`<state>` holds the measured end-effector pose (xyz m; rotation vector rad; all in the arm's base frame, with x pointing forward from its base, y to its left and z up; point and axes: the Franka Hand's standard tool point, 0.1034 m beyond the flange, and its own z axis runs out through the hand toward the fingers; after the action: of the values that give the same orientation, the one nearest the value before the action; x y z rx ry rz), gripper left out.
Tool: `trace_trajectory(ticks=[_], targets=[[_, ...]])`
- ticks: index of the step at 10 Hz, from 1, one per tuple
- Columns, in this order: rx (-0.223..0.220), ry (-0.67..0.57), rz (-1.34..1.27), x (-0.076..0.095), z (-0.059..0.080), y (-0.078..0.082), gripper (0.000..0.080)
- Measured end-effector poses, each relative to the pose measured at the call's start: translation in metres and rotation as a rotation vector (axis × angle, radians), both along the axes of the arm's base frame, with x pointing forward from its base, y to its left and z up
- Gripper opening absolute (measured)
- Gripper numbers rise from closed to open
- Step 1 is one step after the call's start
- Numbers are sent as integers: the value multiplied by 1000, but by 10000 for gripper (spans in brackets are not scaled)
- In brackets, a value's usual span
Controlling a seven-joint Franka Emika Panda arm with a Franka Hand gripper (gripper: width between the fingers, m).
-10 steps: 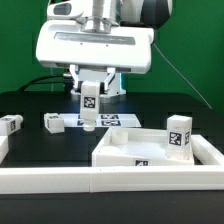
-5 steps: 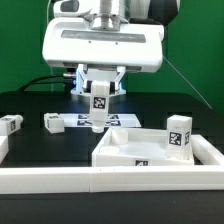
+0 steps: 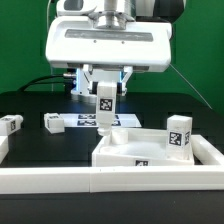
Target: Assemble square table
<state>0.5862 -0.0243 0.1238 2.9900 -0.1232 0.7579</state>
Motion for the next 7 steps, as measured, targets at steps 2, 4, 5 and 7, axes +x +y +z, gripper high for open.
trace_trajectory(ticks=[2, 4, 5, 7], targets=[[-1, -3, -1, 3, 0, -1, 290], [-1, -2, -1, 2, -1, -1, 290], [-1, -2, -1, 2, -1, -1, 290], [-4, 3, 4, 1, -9, 4, 290]])
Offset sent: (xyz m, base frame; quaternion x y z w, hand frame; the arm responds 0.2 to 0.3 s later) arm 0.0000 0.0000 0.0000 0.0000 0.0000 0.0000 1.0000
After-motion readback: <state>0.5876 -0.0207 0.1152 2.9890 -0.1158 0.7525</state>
